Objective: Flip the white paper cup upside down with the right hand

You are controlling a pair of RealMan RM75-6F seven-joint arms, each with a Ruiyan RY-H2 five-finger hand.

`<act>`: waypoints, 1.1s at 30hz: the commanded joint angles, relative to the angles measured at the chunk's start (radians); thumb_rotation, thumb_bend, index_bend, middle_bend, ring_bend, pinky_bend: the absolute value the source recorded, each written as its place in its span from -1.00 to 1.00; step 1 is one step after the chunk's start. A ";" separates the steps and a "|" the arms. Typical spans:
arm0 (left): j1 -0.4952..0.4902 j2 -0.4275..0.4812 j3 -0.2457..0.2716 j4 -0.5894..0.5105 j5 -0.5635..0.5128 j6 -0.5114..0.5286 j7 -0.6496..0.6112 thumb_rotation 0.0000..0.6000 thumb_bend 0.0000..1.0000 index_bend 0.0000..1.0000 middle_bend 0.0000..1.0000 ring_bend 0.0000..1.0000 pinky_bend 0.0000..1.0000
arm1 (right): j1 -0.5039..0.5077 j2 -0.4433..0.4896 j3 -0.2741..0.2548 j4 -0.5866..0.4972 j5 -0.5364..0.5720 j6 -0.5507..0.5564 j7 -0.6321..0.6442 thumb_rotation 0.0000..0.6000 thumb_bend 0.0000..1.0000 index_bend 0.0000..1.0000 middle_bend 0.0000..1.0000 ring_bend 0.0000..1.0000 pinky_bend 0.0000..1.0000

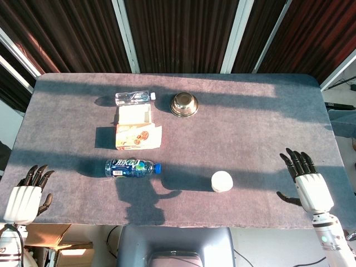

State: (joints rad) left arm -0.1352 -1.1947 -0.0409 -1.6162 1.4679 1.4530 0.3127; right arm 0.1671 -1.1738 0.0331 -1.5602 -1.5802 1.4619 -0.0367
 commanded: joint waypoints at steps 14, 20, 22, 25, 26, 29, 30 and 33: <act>-0.005 0.004 0.001 -0.005 -0.007 -0.014 -0.010 1.00 -0.23 -0.58 -0.79 -0.84 -0.23 | 0.141 -0.031 -0.031 0.121 -0.075 -0.205 0.338 1.00 -0.73 -0.95 -0.99 -1.00 -0.75; 0.000 0.010 -0.001 -0.008 -0.006 -0.003 -0.019 1.00 -0.23 -0.55 -0.79 -0.84 -0.23 | 0.225 -0.097 -0.051 0.194 -0.117 -0.300 0.438 1.00 -0.74 -0.95 -0.98 -1.00 -0.75; 0.002 0.013 -0.001 -0.010 -0.006 0.000 -0.022 1.00 -0.23 -0.55 -0.79 -0.84 -0.23 | 0.249 -0.121 -0.057 0.210 -0.123 -0.329 0.455 1.00 -0.74 -0.94 -0.96 -0.99 -0.75; 0.005 0.016 -0.001 -0.012 -0.005 0.004 -0.027 1.00 -0.23 -0.55 -0.79 -0.84 -0.23 | 0.275 -0.153 -0.062 0.228 -0.124 -0.358 0.475 1.00 -0.73 -0.91 -0.92 -0.97 -0.75; 0.005 0.017 -0.001 -0.012 -0.005 0.005 -0.028 1.00 -0.23 -0.55 -0.79 -0.84 -0.23 | 0.281 -0.163 -0.062 0.233 -0.123 -0.364 0.479 1.00 -0.73 -0.90 -0.90 -0.96 -0.75; 0.007 0.020 -0.001 -0.013 -0.004 0.008 -0.033 1.00 -0.23 -0.55 -0.79 -0.84 -0.23 | 0.300 -0.201 -0.060 0.258 -0.122 -0.373 0.492 1.00 -0.73 -0.85 -0.86 -0.92 -0.73; 0.007 0.020 -0.001 -0.014 -0.003 0.008 -0.034 1.00 -0.23 -0.55 -0.79 -0.84 -0.23 | 0.304 -0.213 -0.060 0.267 -0.122 -0.373 0.495 1.00 -0.73 -0.82 -0.84 -0.90 -0.71; 0.008 0.022 -0.001 -0.014 -0.001 0.011 -0.038 1.00 -0.23 -0.54 -0.78 -0.84 -0.23 | 0.315 -0.251 -0.054 0.297 -0.118 -0.366 0.499 1.00 -0.73 -0.74 -0.77 -0.83 -0.64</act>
State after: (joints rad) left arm -0.1271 -1.1731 -0.0416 -1.6301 1.4667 1.4635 0.2753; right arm 0.4741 -1.4092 -0.0240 -1.2773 -1.7004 1.0938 0.4579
